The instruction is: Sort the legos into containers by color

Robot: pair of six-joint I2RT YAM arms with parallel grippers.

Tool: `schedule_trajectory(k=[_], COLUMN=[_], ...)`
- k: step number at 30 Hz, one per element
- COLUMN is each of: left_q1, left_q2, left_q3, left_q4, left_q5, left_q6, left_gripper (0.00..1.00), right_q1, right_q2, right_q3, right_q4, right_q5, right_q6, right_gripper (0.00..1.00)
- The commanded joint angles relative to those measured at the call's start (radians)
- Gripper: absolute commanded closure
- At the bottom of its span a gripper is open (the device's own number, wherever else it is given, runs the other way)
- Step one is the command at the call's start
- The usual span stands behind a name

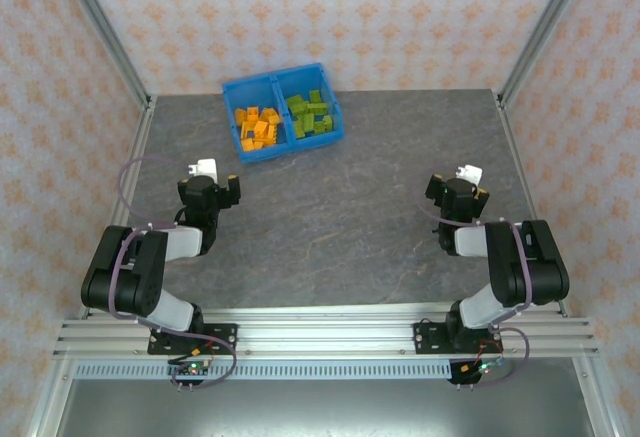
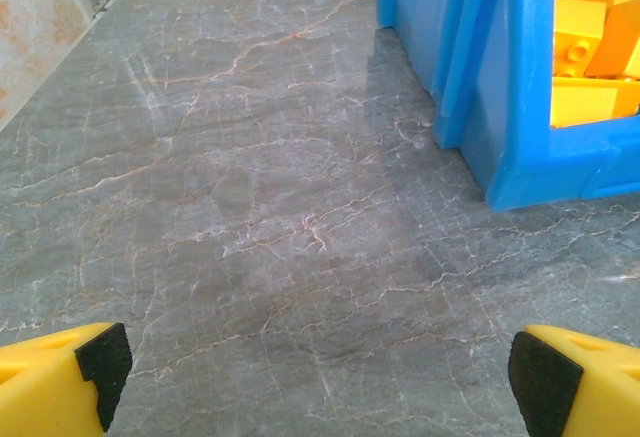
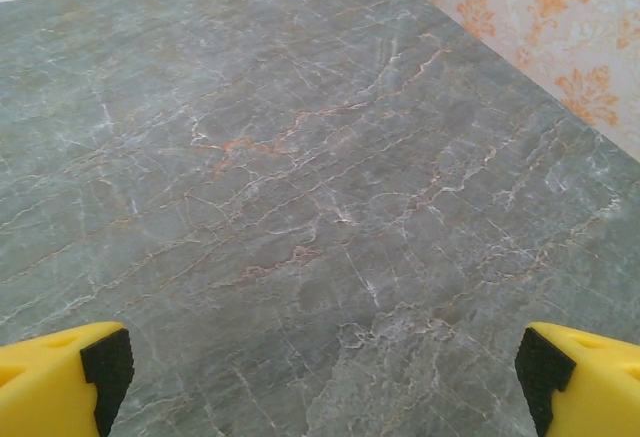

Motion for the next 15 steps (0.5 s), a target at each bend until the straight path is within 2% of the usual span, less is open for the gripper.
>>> schedule_trajectory(k=[1,15], left_q1=[0.013,0.012], left_q2=[0.005,0.004], left_q3=[-0.005,-0.005], left_q4=[0.051,0.052], left_q5=[0.008,0.008], left_q6=[0.012,0.012], left_gripper=[0.0,0.0], right_q1=[0.0,0.003], right_q2=[-0.009,-0.015], right_q3=[0.004,0.012], right_q4=[0.048,0.021], right_q5=[-0.035,-0.056], right_q6=[0.013,0.002], right_gripper=[0.01,0.01])
